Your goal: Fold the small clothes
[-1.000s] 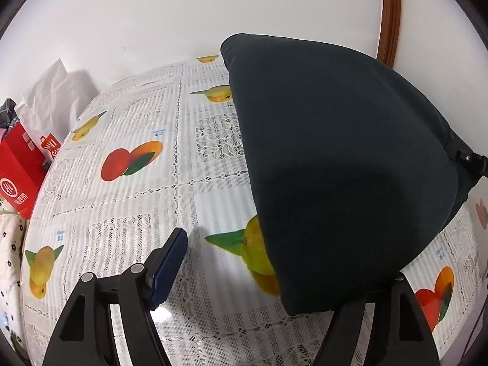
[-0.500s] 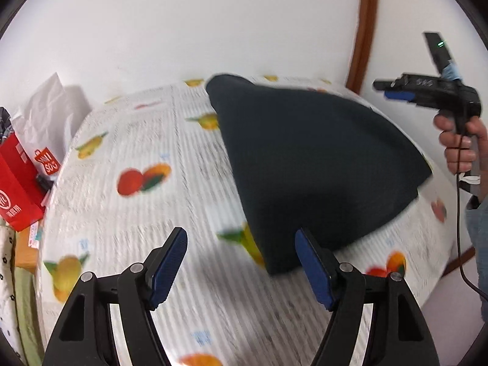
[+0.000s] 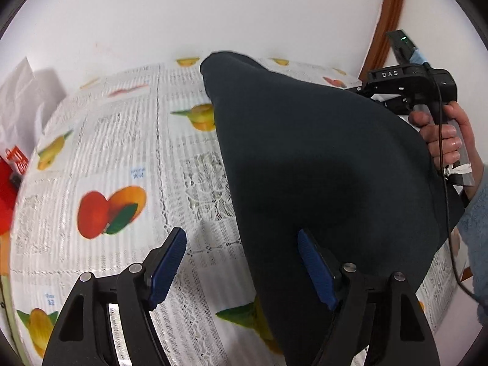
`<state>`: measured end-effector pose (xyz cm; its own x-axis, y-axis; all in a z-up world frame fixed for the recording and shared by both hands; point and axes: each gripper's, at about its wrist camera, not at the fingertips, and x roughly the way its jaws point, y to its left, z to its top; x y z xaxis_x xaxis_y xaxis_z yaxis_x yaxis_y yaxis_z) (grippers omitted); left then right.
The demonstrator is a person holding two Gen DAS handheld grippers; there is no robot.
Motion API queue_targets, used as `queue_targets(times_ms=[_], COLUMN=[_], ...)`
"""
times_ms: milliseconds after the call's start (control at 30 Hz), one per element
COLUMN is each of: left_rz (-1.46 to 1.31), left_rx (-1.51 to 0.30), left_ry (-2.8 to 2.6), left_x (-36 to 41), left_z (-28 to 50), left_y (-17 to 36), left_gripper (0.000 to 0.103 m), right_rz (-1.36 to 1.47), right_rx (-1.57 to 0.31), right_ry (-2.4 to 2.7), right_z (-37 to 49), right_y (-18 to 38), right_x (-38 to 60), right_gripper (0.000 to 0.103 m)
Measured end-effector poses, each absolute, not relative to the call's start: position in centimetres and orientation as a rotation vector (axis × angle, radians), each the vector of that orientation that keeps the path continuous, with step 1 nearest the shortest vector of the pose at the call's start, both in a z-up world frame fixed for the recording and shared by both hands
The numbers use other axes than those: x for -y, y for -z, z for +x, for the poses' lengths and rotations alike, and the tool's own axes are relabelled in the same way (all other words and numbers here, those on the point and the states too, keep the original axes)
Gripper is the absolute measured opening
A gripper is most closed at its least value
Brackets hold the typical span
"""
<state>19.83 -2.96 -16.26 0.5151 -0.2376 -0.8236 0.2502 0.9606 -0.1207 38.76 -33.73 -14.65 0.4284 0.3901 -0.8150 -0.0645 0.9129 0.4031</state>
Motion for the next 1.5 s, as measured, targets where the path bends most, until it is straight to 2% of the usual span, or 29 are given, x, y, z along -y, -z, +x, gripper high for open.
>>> queue_targets(times_ms=[33, 67, 133, 167, 300, 400, 467, 600, 667, 733, 900, 1000, 1300, 1500], left_rz=[0.012, 0.016, 0.031, 0.035, 0.051, 0.061, 0.062, 0.058, 0.058, 0.053, 0.054, 0.055, 0.018, 0.002], left_rx=[-0.999, -1.0, -0.993, -0.991, -0.979, -0.97, -0.959, -0.949, -0.941, -0.935, -0.927, -0.916, -0.834, -0.755], left_ry=[0.292, 0.295, 0.294, 0.291, 0.282, 0.266, 0.262, 0.249, 0.24, 0.242, 0.218, 0.203, 0.169, 0.134], left_x=[2.9, 2.9, 3.0, 3.0, 3.2, 3.2, 3.1, 3.2, 3.2, 3.2, 3.2, 3.3, 3.4, 3.2], left_z=[20.0, 19.9, 19.7, 19.7, 19.6, 19.4, 18.9, 17.8, 17.0, 16.2, 14.0, 12.7, 7.9, 4.2], left_y=[16.5, 16.4, 16.4, 16.4, 16.2, 16.0, 15.7, 15.4, 15.2, 15.0, 14.7, 14.2, 9.9, 6.0], left_gripper=[0.077, 0.077, 0.077, 0.077, 0.077, 0.077, 0.076, 0.074, 0.074, 0.074, 0.074, 0.074, 0.074, 0.084], right_rz=[0.297, 0.263, 0.221, 0.203, 0.084, 0.088, 0.109, 0.131, 0.143, 0.16, 0.128, 0.167, 0.127, 0.071], right_rx=[-1.035, -0.922, -0.655, -0.626, -0.82, -0.85, -0.84, -0.831, -0.828, -0.826, -0.927, -0.915, -0.807, -0.758], right_ry=[-0.31, -0.341, -0.312, -0.314, -0.186, -0.137, -0.112, -0.113, -0.129, -0.15, -0.143, -0.107, 0.028, 0.058], right_z=[38.5, 37.6, 34.9, 34.3, 36.5, 35.7, 33.9, 28.5, 25.3, 21.8, 16.2, 13.6, 8.0, 4.8], right_y=[13.8, 12.4, 9.8, 9.7, 13.2, 12.6, 11.3, 9.7, 9.4, 9.9, 14.6, 15.9, 9.6, 5.2], right_x=[33.5, 33.6, 34.6, 34.7, 33.5, 34.0, 35.0, 37.0, 37.3, 37.4, 36.3, 36.7, 34.8, 32.9], right_gripper=[0.009, 0.007, 0.006, 0.006, 0.006, 0.01, 0.017, 0.021, 0.035, 0.044, 0.044, 0.043, 0.044, 0.058])
